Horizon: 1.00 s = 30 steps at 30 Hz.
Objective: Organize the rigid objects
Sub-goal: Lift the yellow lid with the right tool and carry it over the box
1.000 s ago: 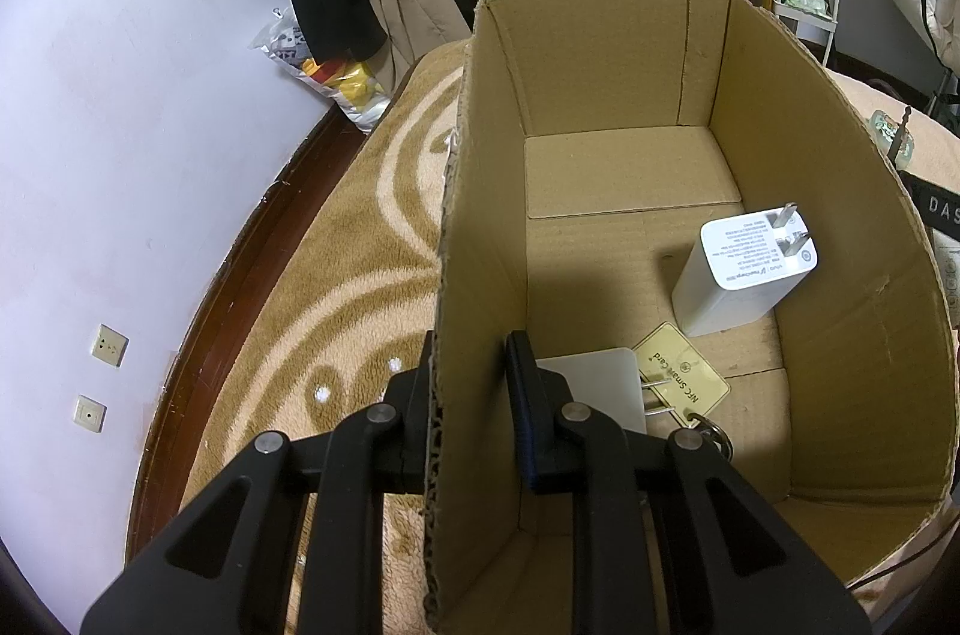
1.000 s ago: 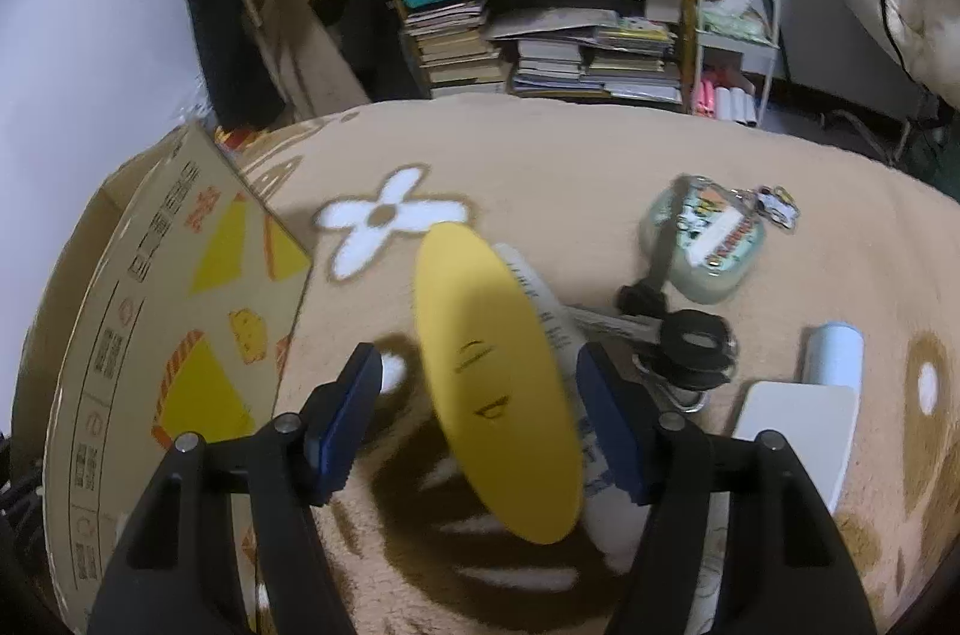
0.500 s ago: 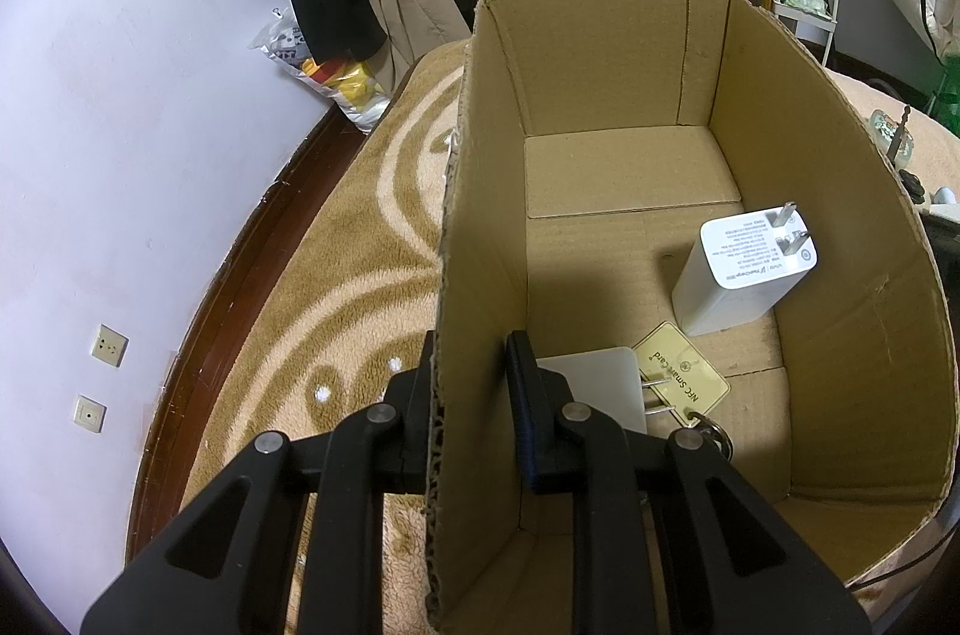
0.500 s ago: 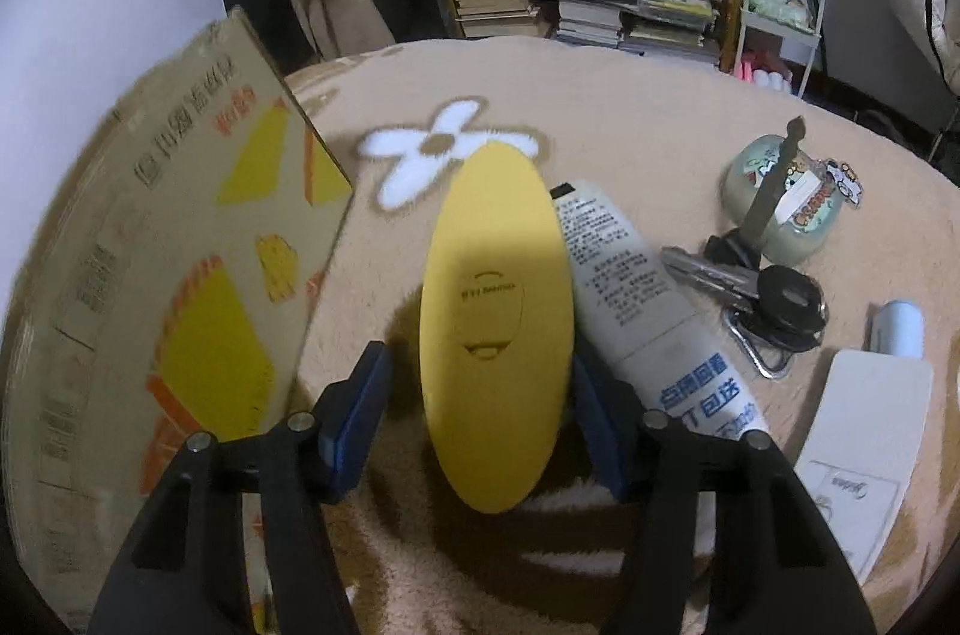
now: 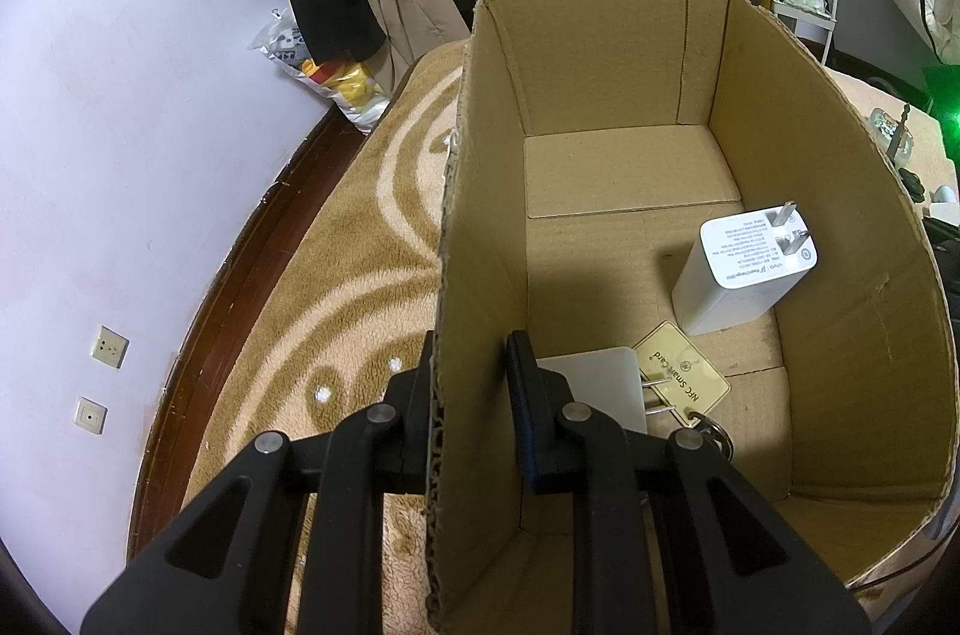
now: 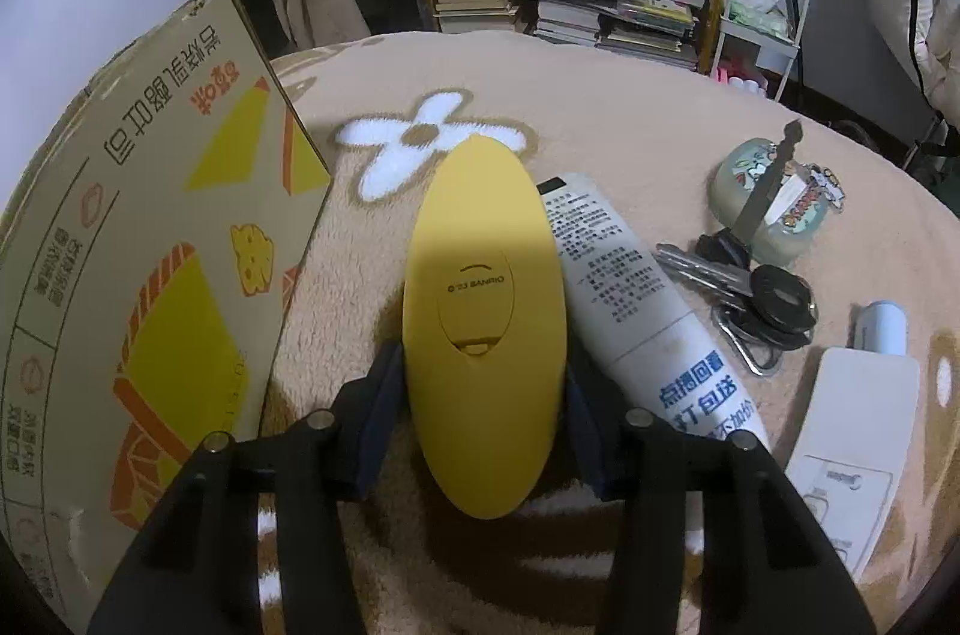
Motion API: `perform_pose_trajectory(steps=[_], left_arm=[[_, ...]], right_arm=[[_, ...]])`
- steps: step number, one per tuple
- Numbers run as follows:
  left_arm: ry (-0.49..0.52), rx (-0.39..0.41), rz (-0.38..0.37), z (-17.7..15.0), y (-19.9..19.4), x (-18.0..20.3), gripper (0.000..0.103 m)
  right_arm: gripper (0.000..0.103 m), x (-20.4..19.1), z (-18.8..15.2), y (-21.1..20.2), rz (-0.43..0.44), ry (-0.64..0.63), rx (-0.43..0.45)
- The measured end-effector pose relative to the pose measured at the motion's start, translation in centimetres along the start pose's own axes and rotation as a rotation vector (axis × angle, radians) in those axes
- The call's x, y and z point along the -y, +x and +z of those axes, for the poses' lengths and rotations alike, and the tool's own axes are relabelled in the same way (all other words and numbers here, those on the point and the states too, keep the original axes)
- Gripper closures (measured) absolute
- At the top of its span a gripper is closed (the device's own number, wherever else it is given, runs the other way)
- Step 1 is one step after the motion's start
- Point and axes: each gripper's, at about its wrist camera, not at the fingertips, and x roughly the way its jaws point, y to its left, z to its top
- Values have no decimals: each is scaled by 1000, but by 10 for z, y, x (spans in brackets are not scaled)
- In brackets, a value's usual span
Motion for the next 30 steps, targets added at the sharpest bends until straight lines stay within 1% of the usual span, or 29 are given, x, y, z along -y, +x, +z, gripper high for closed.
perform_pose_trajectory(steps=[3,6,10,11,12,13,14,16,18,21,27,30], left_arm=[[-1,1,-1,0,0,0,83],[0,3,-1,0,-1,0,83],[-1,2,-2,0,-1,0,83],[0,2,-1,0,-1,0,83],[1,3,-1,0,-1,1,83],[1,3,-1,0,-1,0,83],[2,3,-1,0,-1,0,83],[1,2,-1,0,-1,0,83],[3,3,0,0,-1,1,83],[4,3,1,0,-1,0,83],[4,4,1,0,-1,1,83],[4,4,1,0,-1,0,83]], right_arm=[[50,0,2,-5,-1,21,3],[50,4,4,-11,6,66,30],[50,5,5,-19,25,81,53],[62,5,6,-20,32,87,56],[91,5,7,-22,58,93,55],[96,6,8,-23,46,106,43],[95,6,8,-24,39,112,45],[98,4,8,-24,59,105,40],[97,3,5,-20,54,99,35],[98,8,4,-18,73,116,30],[98,3,11,-34,46,86,82],[98,-1,16,-49,54,73,124]])
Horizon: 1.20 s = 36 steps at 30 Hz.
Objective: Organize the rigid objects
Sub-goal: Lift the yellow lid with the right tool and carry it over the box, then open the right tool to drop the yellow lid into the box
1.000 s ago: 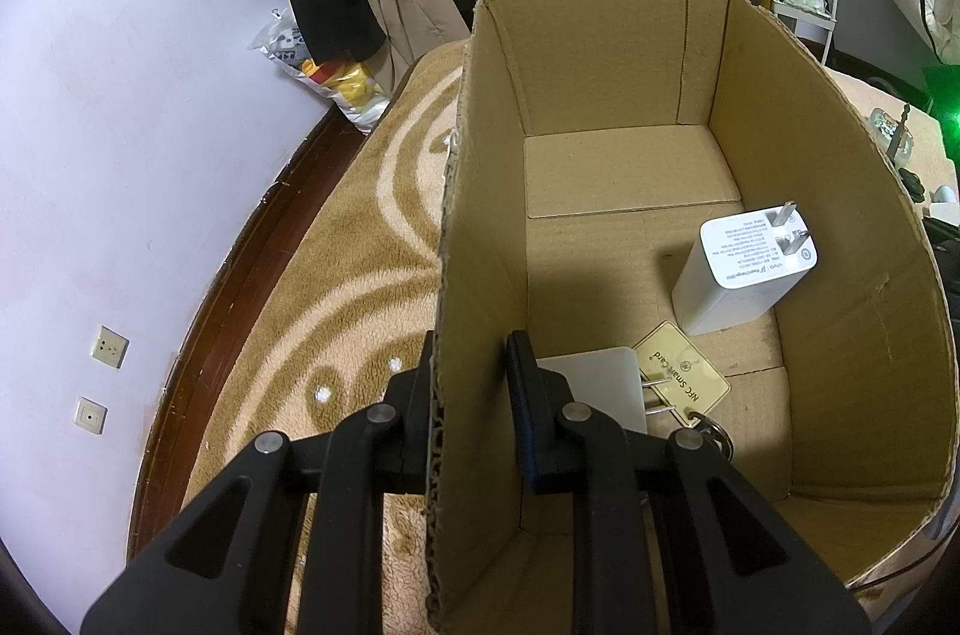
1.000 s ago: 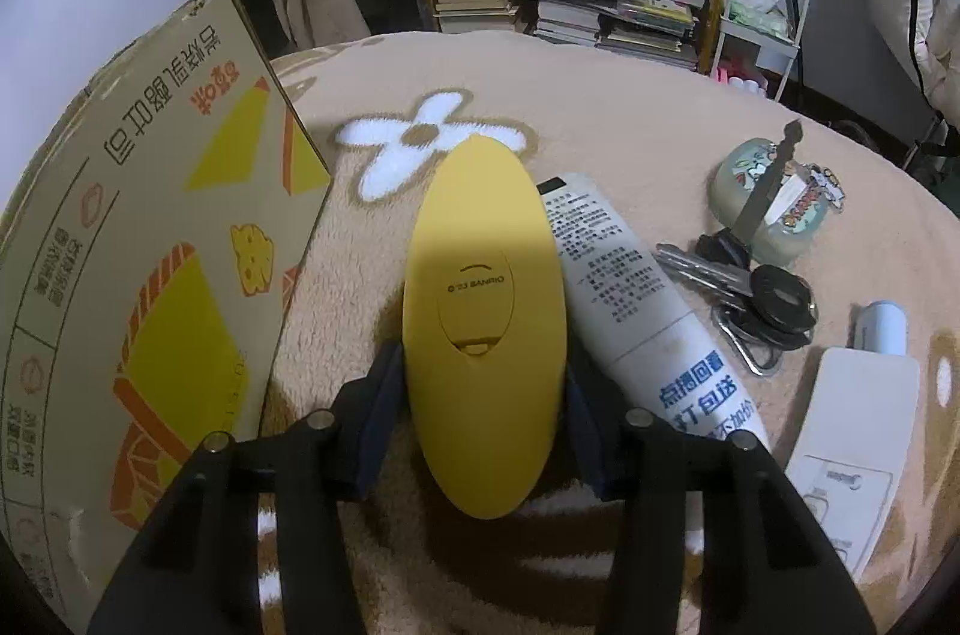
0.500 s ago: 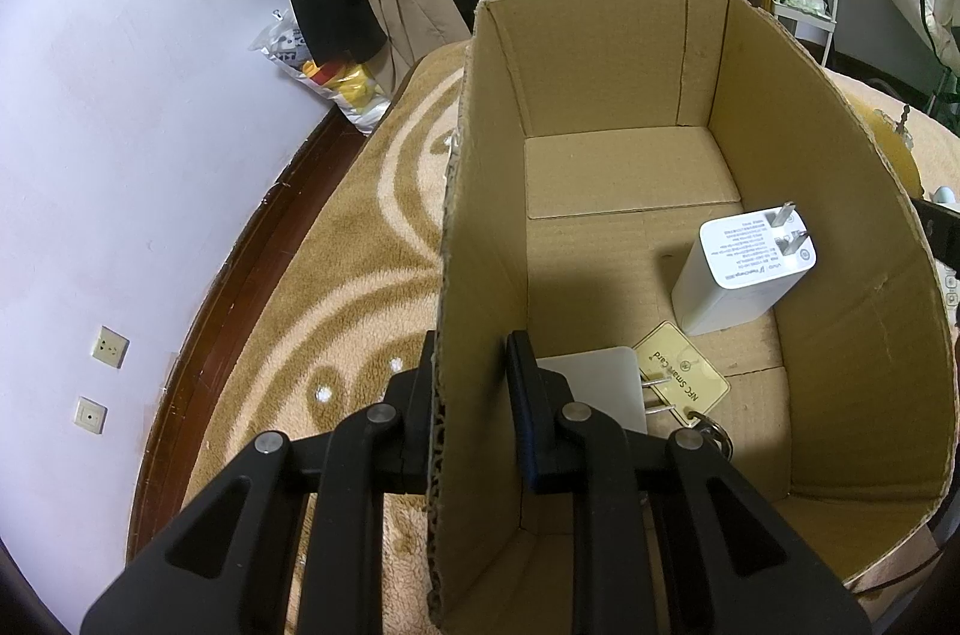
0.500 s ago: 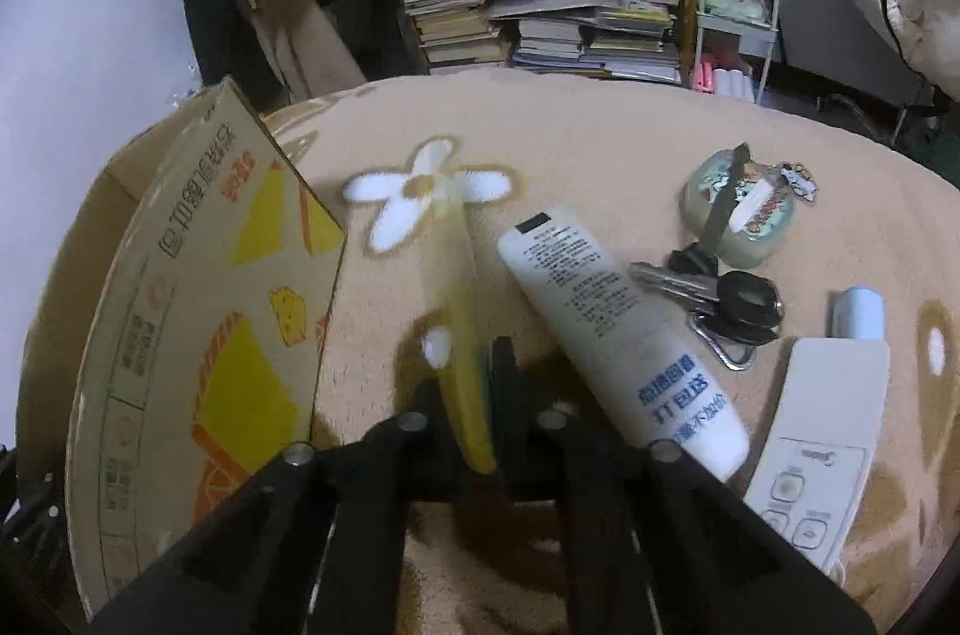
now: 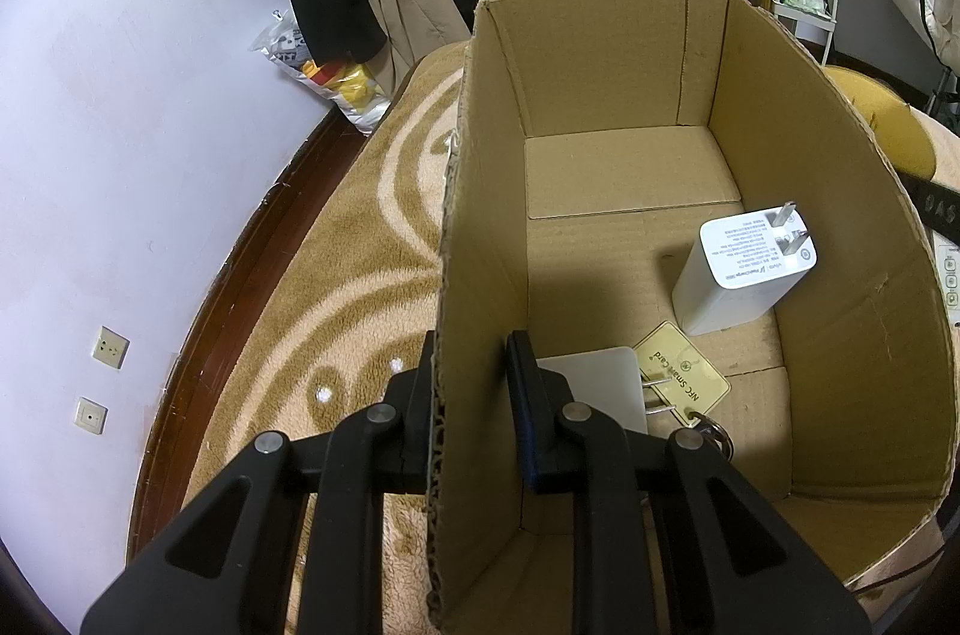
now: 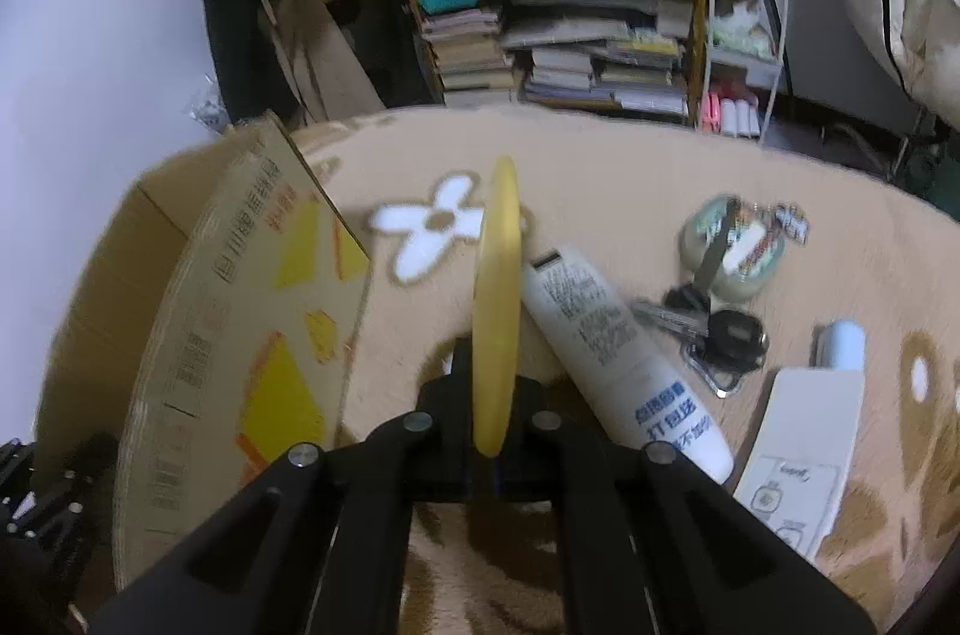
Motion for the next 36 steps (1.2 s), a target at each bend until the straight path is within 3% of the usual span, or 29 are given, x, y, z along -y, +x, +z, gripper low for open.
perform_pose_trajectory(steps=[14,26,36], left_arm=[[0,0,0,0,0,0,83],[0,0,0,0,0,0,83],[-2,-1,-1,0,0,0,83]], right_arm=[[98,-43,22,-68,157,-38,150],[98,-81,9,-76,259,-116,115],[98,-98,-4,-66,271,-188,59]])
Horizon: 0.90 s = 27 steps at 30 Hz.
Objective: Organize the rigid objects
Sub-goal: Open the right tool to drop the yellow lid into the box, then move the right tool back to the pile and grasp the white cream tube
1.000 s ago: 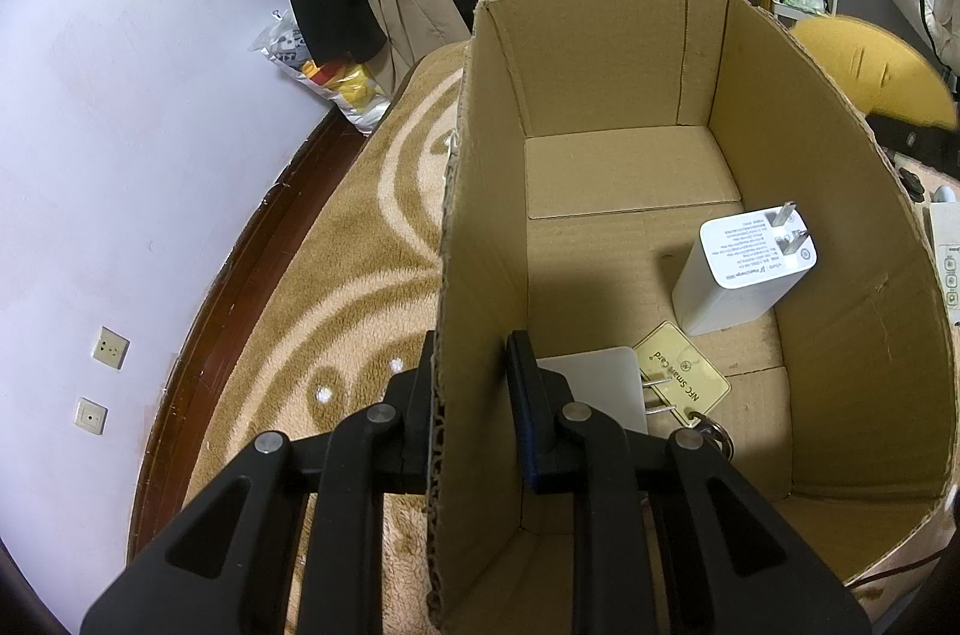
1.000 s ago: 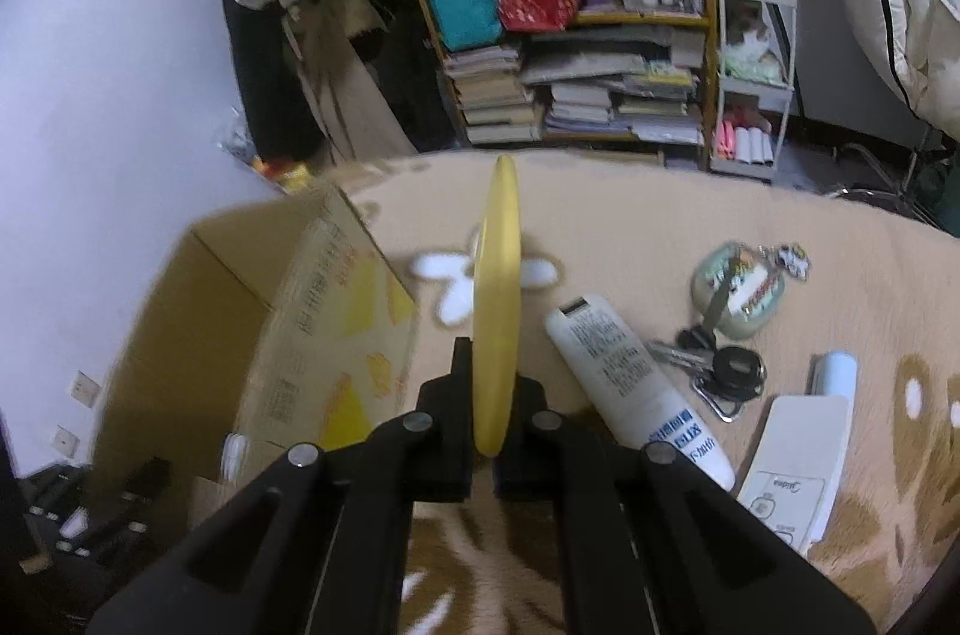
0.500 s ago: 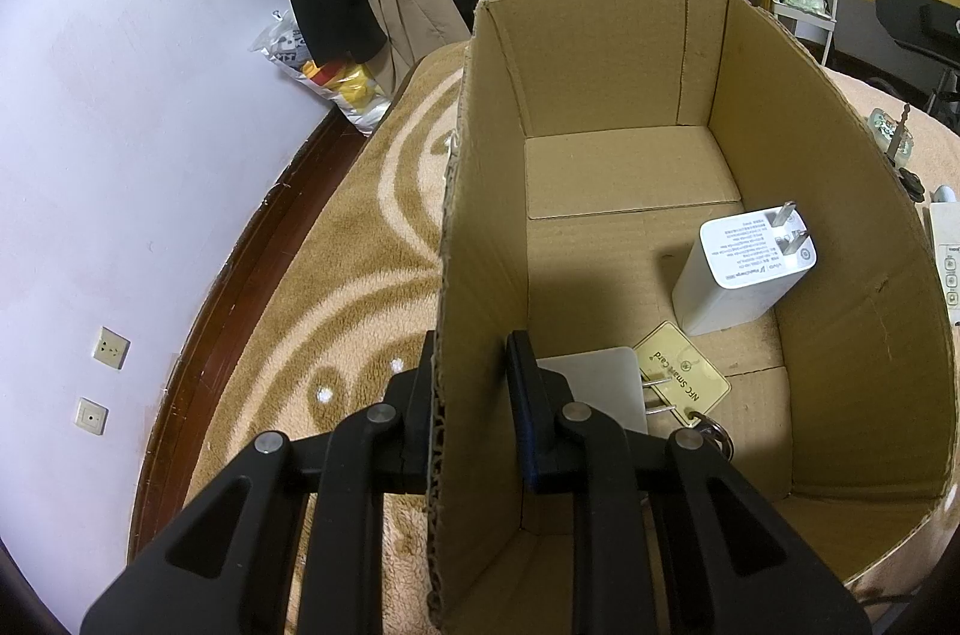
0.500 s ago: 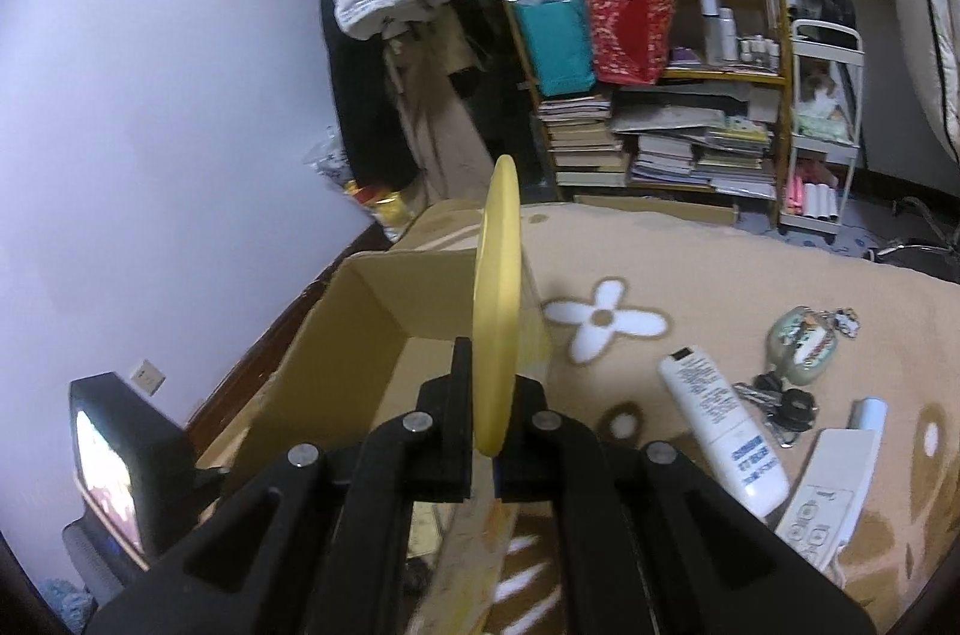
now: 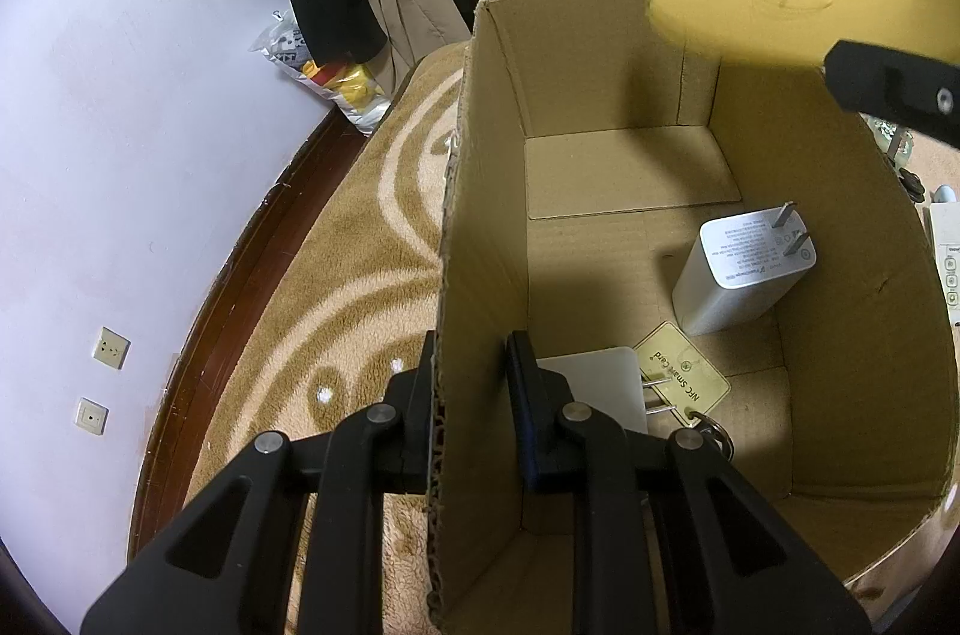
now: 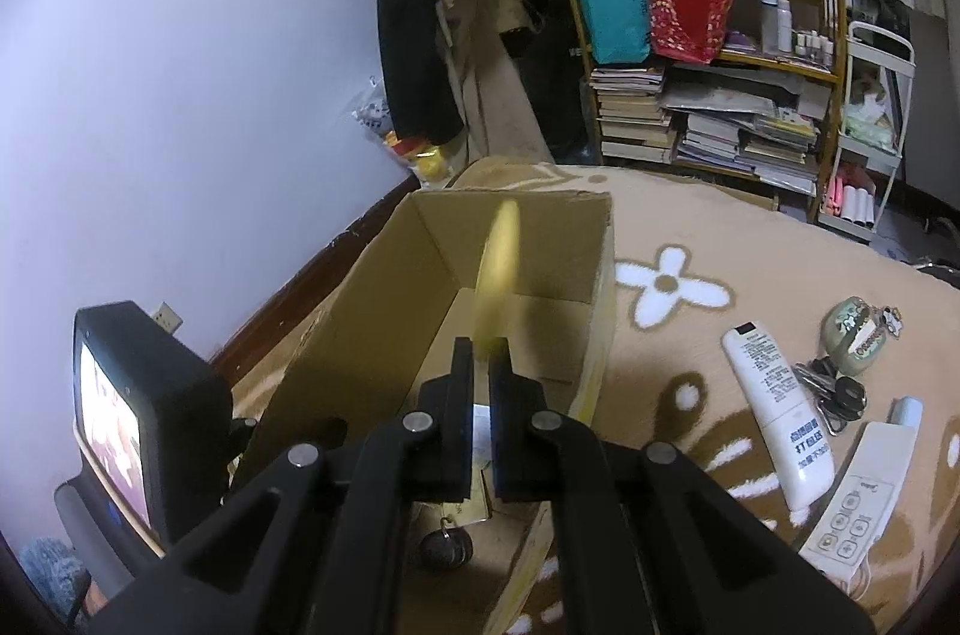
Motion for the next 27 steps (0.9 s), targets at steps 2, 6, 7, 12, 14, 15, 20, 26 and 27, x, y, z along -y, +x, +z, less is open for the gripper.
perform_pose_trajectory(steps=[2,6,7,12,14,15,20,26,27], left_arm=[[1,0,-1,0,-1,0,83],[-3,3,-1,0,-1,-2,83],[-2,0,-2,0,-1,-3,83],[4,3,3,1,-4,-4,83],[5,3,3,1,-4,-4,83],[5,4,4,1,-4,-4,83],[5,3,4,1,-4,-4,83],[9,3,6,1,-4,-2,83],[9,3,6,1,-4,-2,83]], right_arm=[[98,-1,-1,1,1,-5,-6],[98,-2,-4,5,-3,-13,-24],[98,-2,-4,5,-4,-12,-26],[96,1,-1,-2,-24,-11,-3],[93,4,1,-4,-39,-8,9],[90,7,3,-5,-49,-10,12],[67,26,9,-9,-84,21,24],[34,55,15,-18,-148,72,63],[25,62,15,-17,-165,79,58]])
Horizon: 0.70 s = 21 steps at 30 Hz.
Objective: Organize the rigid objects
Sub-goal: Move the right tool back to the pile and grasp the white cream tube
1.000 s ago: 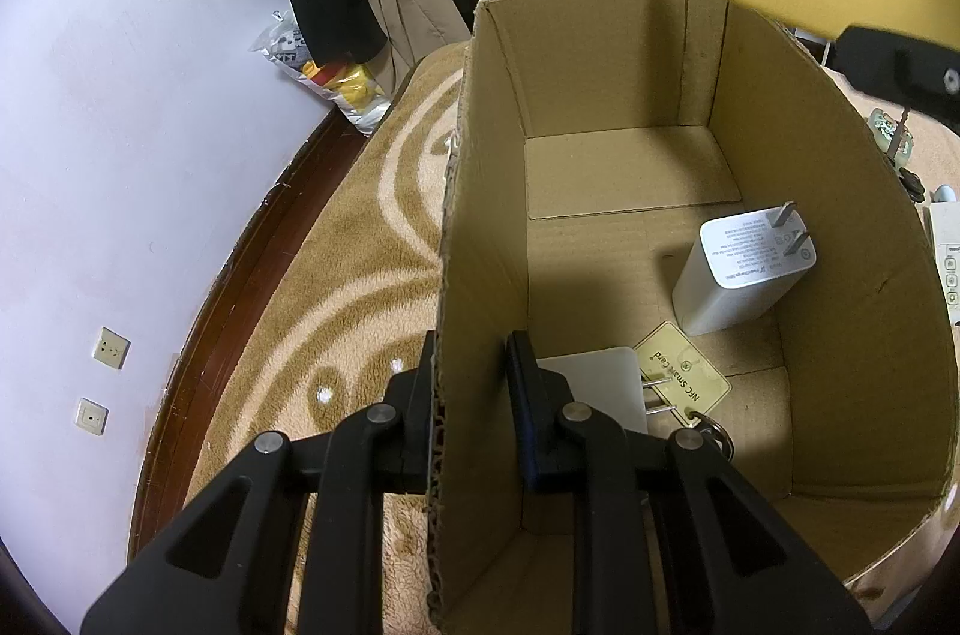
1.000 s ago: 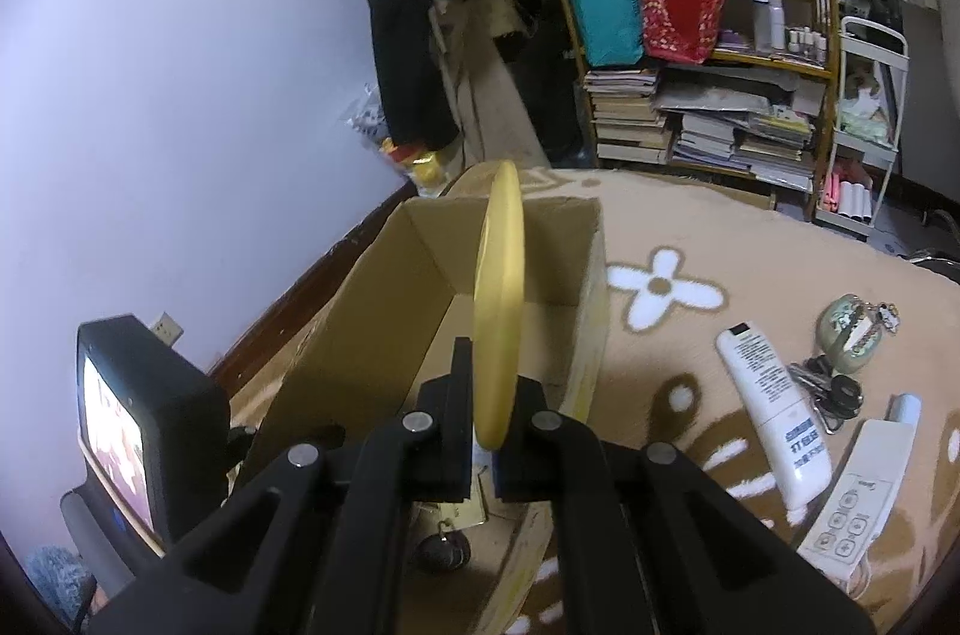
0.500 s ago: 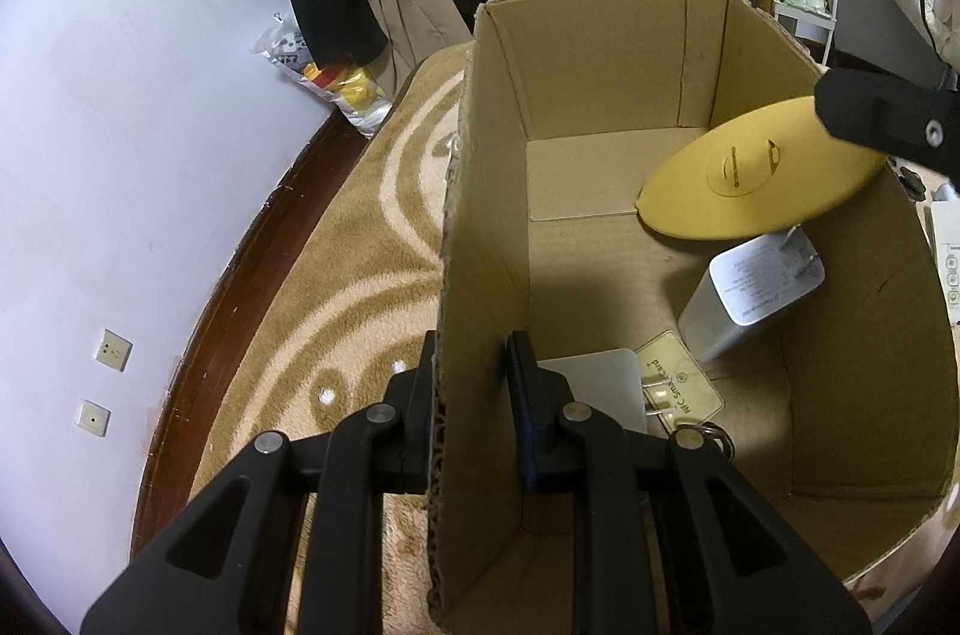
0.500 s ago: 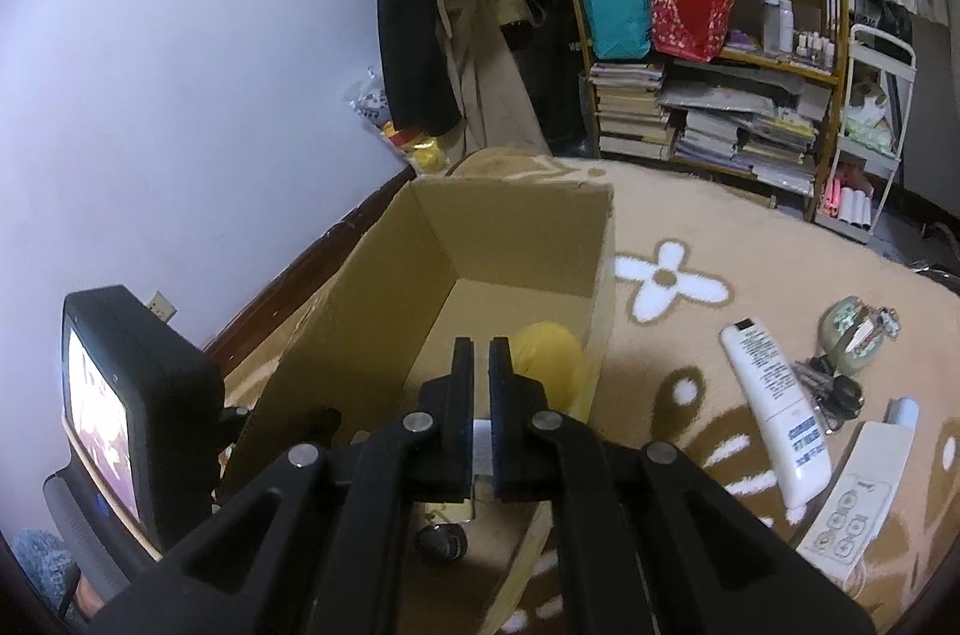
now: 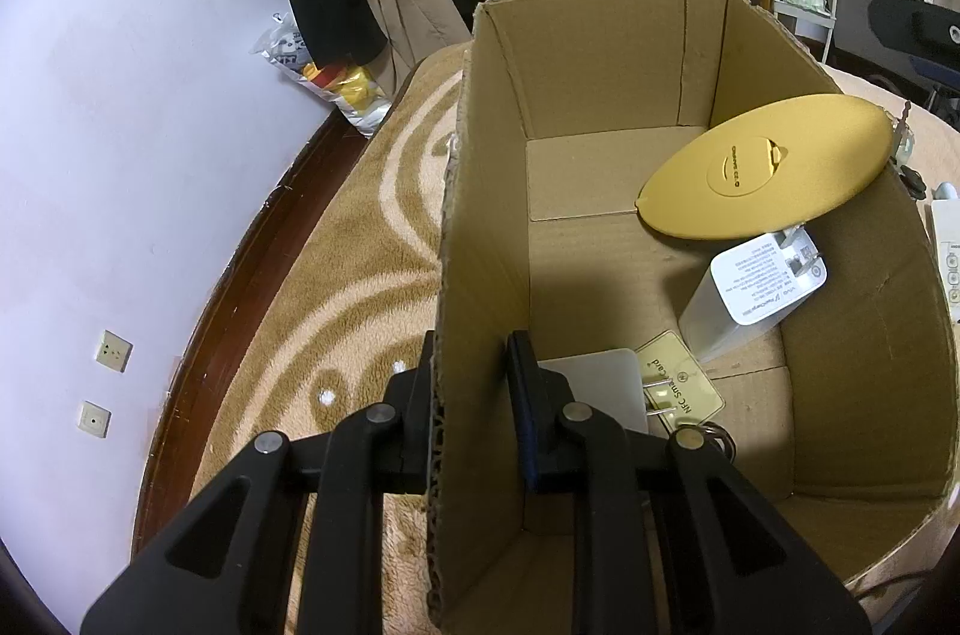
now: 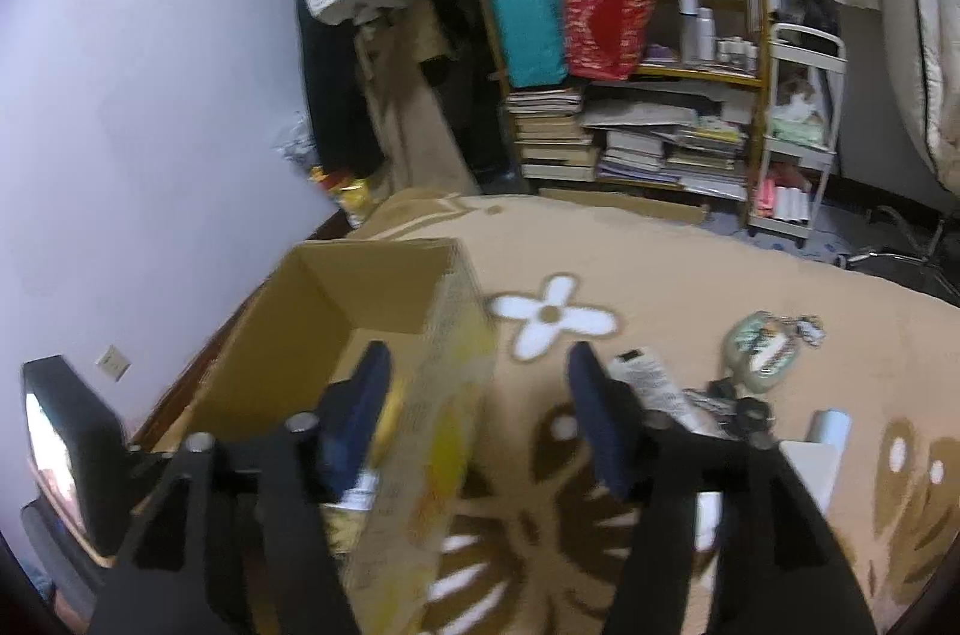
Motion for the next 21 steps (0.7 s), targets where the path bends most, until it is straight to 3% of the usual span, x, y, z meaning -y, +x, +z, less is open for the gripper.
perform_pose_trajectory(steps=[2,8,21], left_arm=[[0,1,1,0,0,0,83],[-1,0,0,0,0,0,83],[0,-1,3,0,0,-1,82]], right_arm=[[14,11,-1,4,-29,8,-17],[1,43,-10,20,-95,71,-60],[0,92,-41,64,-186,148,-153]])
